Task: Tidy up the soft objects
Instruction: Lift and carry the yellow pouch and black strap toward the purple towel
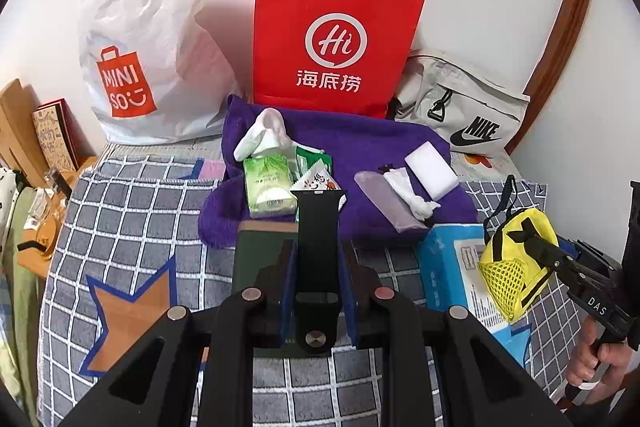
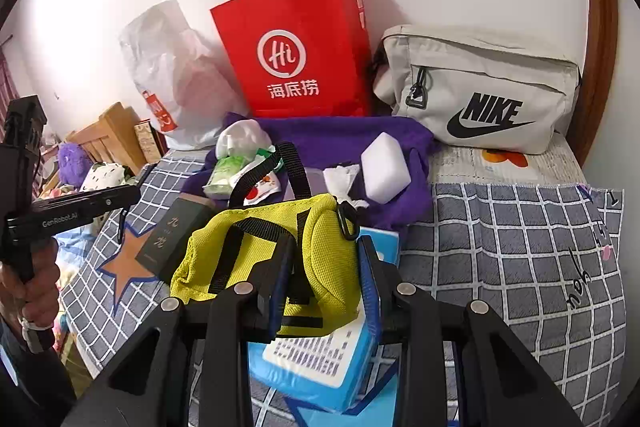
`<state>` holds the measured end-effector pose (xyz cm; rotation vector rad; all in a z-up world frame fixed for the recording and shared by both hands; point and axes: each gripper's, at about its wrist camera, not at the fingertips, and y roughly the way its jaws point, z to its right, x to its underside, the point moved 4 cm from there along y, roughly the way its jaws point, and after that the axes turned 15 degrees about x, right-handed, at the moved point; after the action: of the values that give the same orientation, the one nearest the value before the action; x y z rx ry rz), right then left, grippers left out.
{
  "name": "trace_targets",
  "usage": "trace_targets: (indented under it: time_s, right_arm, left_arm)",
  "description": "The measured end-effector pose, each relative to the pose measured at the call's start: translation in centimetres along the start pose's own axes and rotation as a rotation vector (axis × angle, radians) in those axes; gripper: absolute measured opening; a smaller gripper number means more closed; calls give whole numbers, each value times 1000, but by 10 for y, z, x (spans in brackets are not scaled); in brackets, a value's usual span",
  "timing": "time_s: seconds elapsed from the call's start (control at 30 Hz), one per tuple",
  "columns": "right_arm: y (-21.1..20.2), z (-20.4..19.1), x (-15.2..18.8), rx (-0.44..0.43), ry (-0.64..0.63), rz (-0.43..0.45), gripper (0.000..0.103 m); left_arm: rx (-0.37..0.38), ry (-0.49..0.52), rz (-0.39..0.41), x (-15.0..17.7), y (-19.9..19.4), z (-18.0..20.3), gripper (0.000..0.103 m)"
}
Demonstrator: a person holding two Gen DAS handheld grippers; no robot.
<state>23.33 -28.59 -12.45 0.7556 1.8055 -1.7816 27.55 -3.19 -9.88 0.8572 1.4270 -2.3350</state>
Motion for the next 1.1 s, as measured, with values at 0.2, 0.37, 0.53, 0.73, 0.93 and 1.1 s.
trace_targets:
  time_s: [0.2,0.37,0.53,0.73,0.93,1.1]
  right_arm:
    - [13,0,-10,5,-3,-3,32]
    - [24,-1,-21,5,0,-4,32]
    - [33,-4,-33,0,-1,0,32]
    - [50,-9,-49,-9,-5,-3,32]
    - [62,-14,-65,-15,-15,2,32]
    - [76,-20,-81,-22,-21,9,32]
  left_arm:
    - [6,-6,-5,-11,11,-7,20]
    - [9,-6,-9,-19,19,-11,20]
    - [7,-8,-10,-28,25,-16,20]
    - [6,-22,-11,-39,33,-26,20]
    - [7,-28,-12,-49,42,-35,20]
    - [16,-56,-28,-55,58,-44,20]
